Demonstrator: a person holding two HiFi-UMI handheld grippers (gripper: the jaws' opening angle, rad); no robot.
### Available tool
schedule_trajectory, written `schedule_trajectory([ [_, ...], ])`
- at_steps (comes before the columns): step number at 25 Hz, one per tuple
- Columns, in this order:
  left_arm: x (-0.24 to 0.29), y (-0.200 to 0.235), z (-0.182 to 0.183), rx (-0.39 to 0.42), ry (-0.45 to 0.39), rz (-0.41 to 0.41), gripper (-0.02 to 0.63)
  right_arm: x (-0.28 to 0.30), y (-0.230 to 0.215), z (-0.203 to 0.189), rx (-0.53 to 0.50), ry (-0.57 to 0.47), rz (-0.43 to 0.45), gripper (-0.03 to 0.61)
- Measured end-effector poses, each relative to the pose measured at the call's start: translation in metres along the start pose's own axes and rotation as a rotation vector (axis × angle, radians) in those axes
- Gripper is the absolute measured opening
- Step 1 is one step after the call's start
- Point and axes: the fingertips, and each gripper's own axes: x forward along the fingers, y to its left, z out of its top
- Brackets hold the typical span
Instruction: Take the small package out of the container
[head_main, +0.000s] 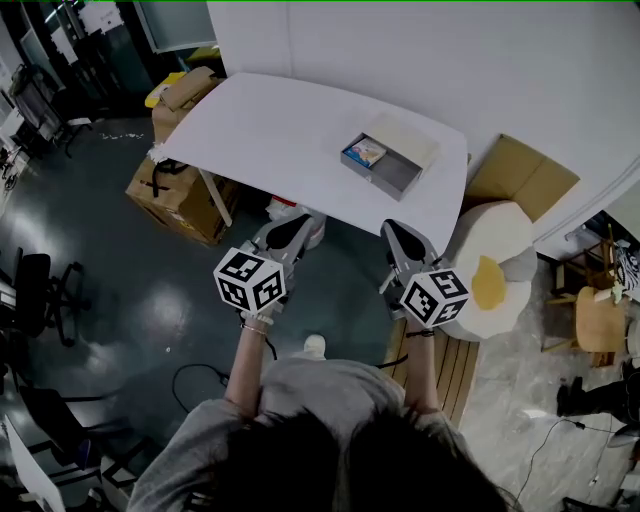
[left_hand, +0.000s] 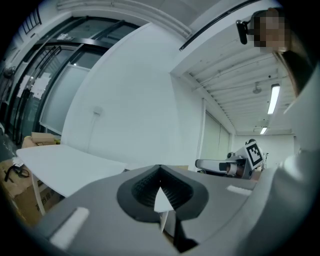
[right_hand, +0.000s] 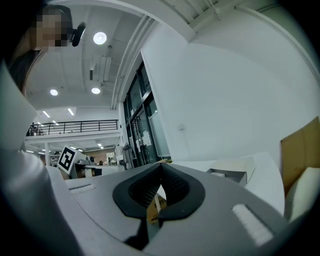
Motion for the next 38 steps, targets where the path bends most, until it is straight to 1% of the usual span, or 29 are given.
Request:
schedule_trajectory([
  [10,0.035,0.027,0.004,-0.003,0.021,-0.074,-0.011,0.031,-0.018,0.000,0.012,-0.004,-0.058,0.012],
  [15,0.043,0.041,0.006,-0.024,0.025,-0.104,-0.011,0.045,-0.022,-0.006,0.023,0.005,-0.070,0.012],
  [19,0.048,0.044,0.005,-0.024,0.035,-0.120,-0.011,0.050,-0.023,-0.010,0.025,0.021,-0.081,0.012],
  [24,0.055,0.049,-0.006,-0.050,0.052,-0.129,-0.011,0.056,-0.027,-0.017,0.026,0.044,-0.089,0.012],
  [30,0.068,0.056,-0.012,-0.065,0.065,-0.127,-0.011,0.066,-0.040,-0.020,0.046,0.053,-0.096,0.012],
  [38,0.109,0.073,-0.010,-0.066,0.086,-0.117,-0.011,0.093,-0.077,-0.014,0.076,0.057,-0.084,0.012],
])
